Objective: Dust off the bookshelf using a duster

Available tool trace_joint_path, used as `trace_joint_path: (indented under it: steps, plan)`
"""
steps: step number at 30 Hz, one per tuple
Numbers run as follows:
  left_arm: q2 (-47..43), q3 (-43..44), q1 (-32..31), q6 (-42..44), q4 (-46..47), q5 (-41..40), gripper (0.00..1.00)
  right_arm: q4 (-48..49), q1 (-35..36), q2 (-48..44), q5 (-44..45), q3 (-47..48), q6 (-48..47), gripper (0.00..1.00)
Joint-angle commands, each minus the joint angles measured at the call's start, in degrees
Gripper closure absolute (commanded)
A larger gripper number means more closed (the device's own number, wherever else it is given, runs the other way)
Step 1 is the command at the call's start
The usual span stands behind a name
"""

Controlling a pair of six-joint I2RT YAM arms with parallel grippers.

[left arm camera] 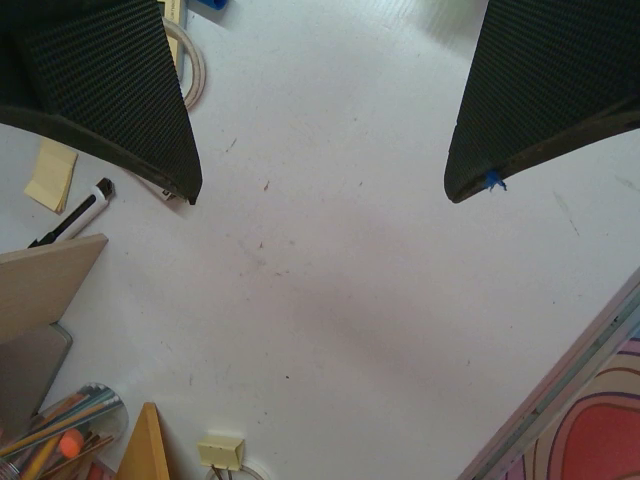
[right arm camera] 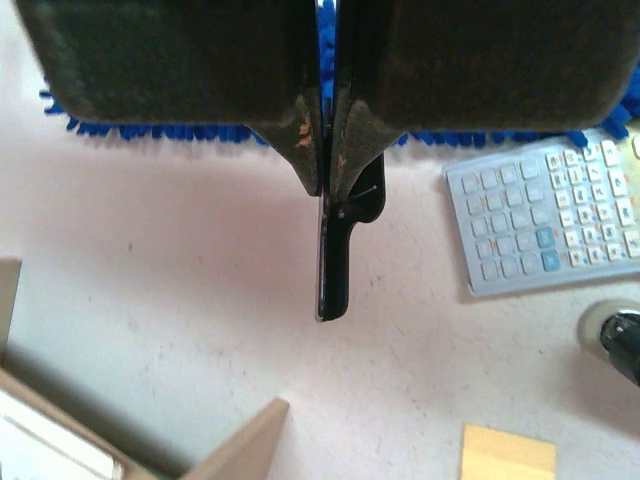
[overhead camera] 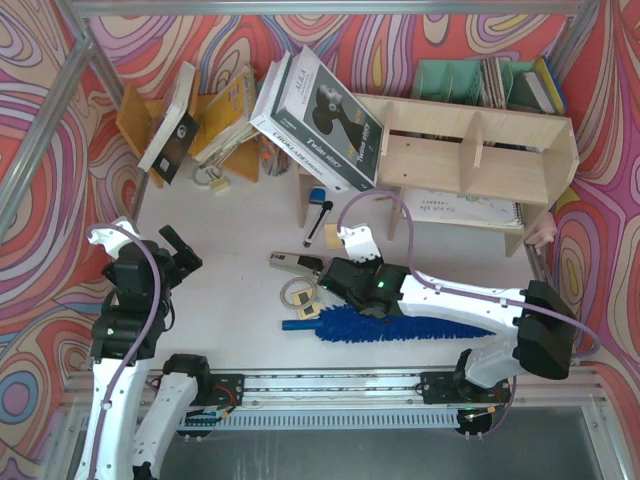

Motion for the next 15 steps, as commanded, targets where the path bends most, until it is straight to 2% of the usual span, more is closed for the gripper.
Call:
trace_joint_path:
  steps: [1, 6, 15]
  plan:
    - [0.0, -0.8, 0.5, -0.4, -0.2, 0.4, 0.02, 14.0, -0.5, 2.1, 4.8, -1.7, -12.7, 0.89]
    - [0.1, -0.8, 0.5, -0.4, -0.2, 0.3, 0.02, 20.1, -1.1, 4.9, 4.6, -3.1, -17.4, 0.89]
    - [0.1, -0.8, 0.6, -0.4, -0.2, 0.3, 0.02, 25.3, -1.9, 10.2, 4.0, -4.0, -19.6, 0.88]
